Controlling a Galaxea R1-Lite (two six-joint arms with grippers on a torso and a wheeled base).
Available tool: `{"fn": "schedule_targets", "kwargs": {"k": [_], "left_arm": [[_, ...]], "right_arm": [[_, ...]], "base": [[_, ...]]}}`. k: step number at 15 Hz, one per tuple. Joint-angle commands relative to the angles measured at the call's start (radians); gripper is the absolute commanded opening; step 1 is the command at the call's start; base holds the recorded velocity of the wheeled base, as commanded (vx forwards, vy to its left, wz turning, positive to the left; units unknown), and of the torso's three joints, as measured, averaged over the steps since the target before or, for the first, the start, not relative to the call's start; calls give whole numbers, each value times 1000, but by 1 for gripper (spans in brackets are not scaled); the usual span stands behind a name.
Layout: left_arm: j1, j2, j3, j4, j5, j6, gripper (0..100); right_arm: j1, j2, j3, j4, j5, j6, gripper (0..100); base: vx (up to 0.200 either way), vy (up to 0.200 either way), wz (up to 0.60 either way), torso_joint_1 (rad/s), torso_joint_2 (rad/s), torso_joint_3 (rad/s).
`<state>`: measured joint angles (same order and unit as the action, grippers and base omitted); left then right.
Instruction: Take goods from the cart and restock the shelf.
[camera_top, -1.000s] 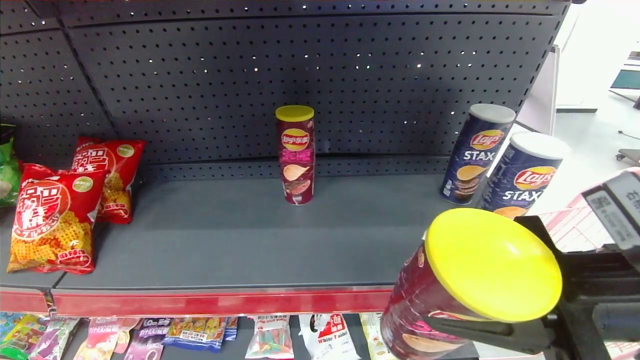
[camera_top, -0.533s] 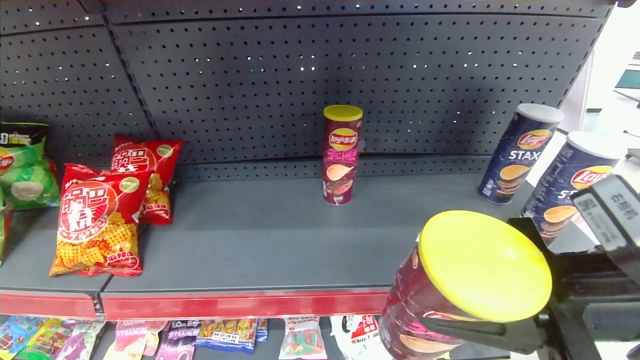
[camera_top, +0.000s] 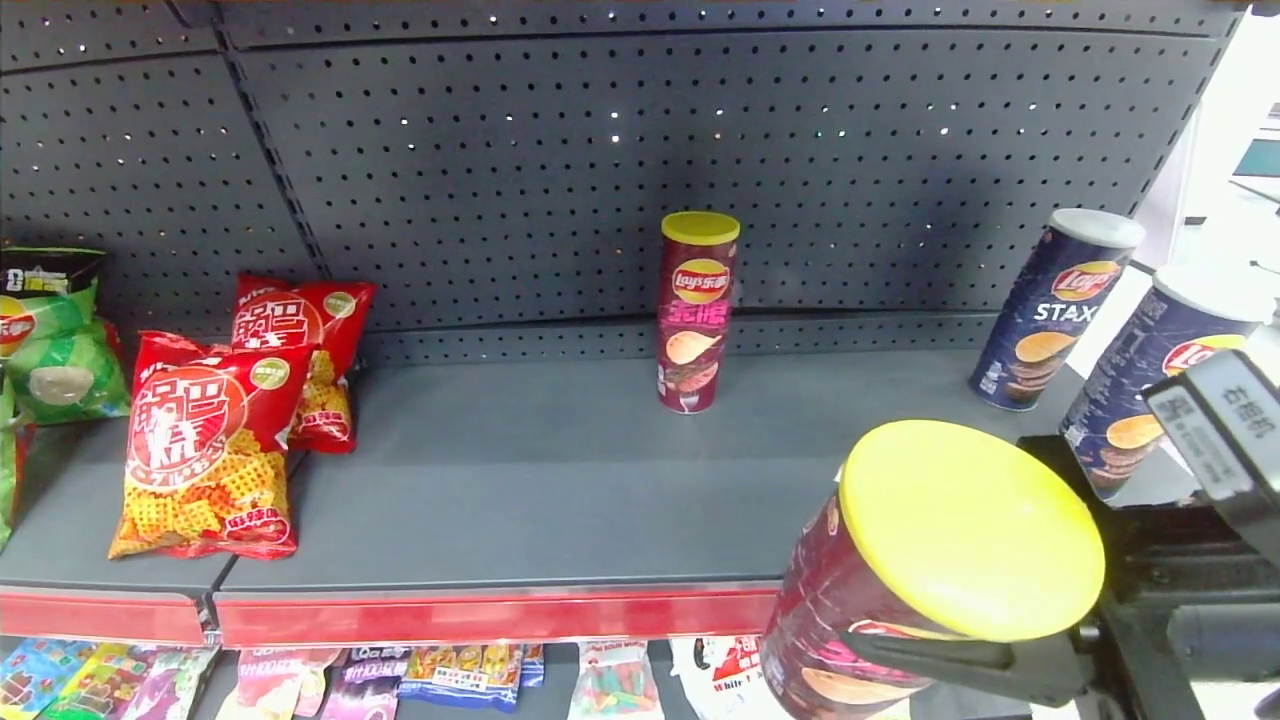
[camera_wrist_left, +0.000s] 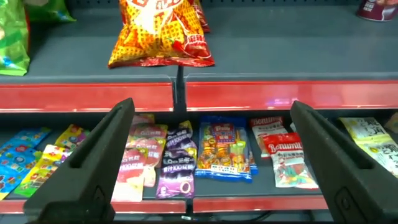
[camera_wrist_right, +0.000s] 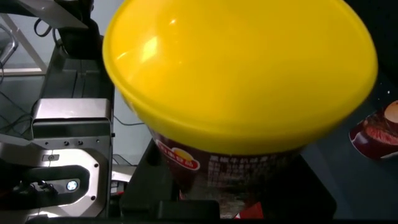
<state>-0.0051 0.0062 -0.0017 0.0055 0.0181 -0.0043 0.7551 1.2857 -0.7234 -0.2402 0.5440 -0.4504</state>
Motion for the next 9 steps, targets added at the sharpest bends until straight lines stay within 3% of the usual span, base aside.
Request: {"fn": "schedule_targets", "kwargs": {"k": [1, 7, 9], "left_arm": [[-1, 1, 0, -1, 0, 0, 100], [-1, 1, 0, 1, 0, 0, 100], [-1, 0, 0, -1, 0, 1, 100]], "right_arm": [[0, 1, 4, -1, 1, -1, 0], [0, 1, 10, -1, 1, -1, 0], [-3, -3, 19, -1, 1, -1, 0]], "base": [[0, 0, 0, 0, 0, 0], [0, 0, 0, 0, 0, 0], [0, -200, 0, 5, 2, 2]]}}
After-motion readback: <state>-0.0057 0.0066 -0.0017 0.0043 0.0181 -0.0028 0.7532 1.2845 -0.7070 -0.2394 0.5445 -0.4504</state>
